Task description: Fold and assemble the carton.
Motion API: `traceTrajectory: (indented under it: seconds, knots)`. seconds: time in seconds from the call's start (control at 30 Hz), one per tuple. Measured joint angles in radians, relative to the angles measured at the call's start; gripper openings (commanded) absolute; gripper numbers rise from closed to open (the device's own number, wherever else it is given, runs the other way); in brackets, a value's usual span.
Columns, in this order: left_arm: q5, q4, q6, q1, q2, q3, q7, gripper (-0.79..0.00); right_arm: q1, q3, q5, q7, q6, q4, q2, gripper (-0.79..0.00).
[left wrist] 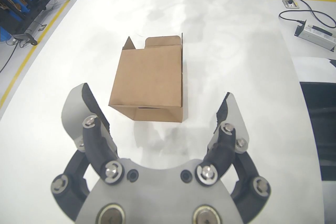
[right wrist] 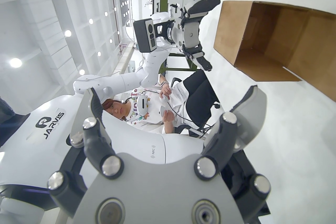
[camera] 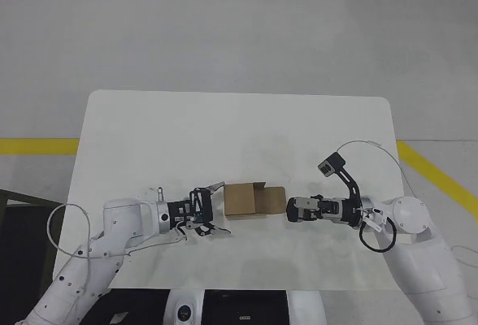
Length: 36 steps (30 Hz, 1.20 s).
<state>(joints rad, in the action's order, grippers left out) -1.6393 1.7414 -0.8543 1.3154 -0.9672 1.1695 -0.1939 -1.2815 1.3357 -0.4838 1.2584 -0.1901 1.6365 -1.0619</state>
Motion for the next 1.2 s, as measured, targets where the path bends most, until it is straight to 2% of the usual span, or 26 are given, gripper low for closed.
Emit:
traceTrajectory:
  seconds: [0.43, 0.87, 1.2]
  knots:
    - [0.087, -0.135, 0.047, -0.124, -0.034, -0.094, 0.115, 0.000, 0.003, -0.015, -0.007, -0.001, -0.011, -0.023, 0.004, 0.000]
    - [0.112, -0.261, 0.033, -0.262, -0.057, -0.140, 0.110, 0.000, 0.007, -0.008, 0.021, -0.014, -0.008, -0.047, 0.013, 0.000]
    - [0.075, -0.308, -0.123, -0.322, -0.057, -0.172, 0.024, 0.000, -0.007, -0.010, 0.029, -0.049, 0.065, -0.025, 0.019, 0.000]
